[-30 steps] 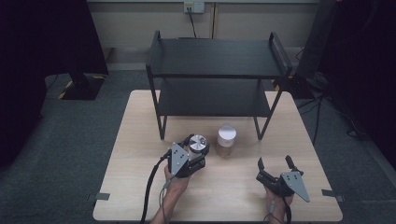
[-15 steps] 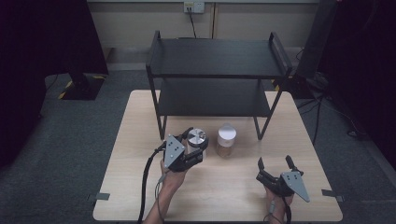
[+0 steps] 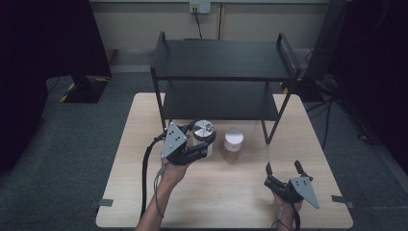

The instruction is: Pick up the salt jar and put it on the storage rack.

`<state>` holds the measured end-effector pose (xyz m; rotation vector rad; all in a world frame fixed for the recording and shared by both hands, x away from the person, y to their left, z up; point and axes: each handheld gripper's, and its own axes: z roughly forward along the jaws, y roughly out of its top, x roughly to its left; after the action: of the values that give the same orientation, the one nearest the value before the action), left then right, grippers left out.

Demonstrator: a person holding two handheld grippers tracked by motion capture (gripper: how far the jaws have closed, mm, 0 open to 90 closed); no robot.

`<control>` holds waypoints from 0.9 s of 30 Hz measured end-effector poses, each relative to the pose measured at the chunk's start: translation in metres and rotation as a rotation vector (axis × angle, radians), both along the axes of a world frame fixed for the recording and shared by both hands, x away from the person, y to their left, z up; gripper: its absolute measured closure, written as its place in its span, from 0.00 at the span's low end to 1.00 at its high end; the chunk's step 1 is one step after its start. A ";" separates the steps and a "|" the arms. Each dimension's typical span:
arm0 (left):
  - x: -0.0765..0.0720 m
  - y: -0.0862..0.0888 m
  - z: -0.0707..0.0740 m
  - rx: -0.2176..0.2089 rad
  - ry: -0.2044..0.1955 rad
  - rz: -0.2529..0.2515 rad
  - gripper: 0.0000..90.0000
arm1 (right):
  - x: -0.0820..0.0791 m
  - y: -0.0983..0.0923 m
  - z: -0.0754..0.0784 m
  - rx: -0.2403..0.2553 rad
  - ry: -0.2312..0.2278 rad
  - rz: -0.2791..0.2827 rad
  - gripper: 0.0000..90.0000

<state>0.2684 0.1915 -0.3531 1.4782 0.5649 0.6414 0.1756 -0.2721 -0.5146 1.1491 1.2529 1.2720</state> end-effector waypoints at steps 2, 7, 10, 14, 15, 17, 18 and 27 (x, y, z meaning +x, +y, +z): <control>0.001 0.001 0.009 0.006 -0.007 -0.002 0.39 | 0.000 0.000 0.000 0.000 -0.001 0.001 0.01; 0.009 0.010 0.030 -0.029 0.007 -0.021 0.39 | 0.000 0.000 0.000 -0.001 -0.001 0.001 0.01; 0.010 0.011 0.045 -0.009 -0.001 -0.012 0.39 | 0.000 -0.001 0.000 -0.003 -0.001 0.005 0.01; 0.015 0.014 0.066 -0.011 -0.004 -0.015 0.39 | 0.000 -0.001 0.000 -0.004 -0.001 0.007 0.01; 0.016 0.014 0.070 -0.015 0.001 -0.016 0.39 | 0.000 -0.001 0.000 -0.004 -0.001 0.009 0.01; 0.020 0.015 0.084 -0.018 0.010 -0.023 0.39 | 0.000 -0.001 0.000 -0.004 -0.001 0.009 0.01; 0.021 0.016 0.090 -0.015 0.008 -0.023 0.39 | 0.000 -0.001 0.000 -0.004 -0.001 0.010 0.01; 0.036 0.015 0.141 -0.034 0.012 0.015 0.39 | 0.000 -0.002 0.000 -0.005 -0.001 0.011 0.01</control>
<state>0.3042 0.2064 -0.2118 1.4481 0.5937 0.6321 0.1756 -0.2737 -0.5148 1.1390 1.2628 1.2769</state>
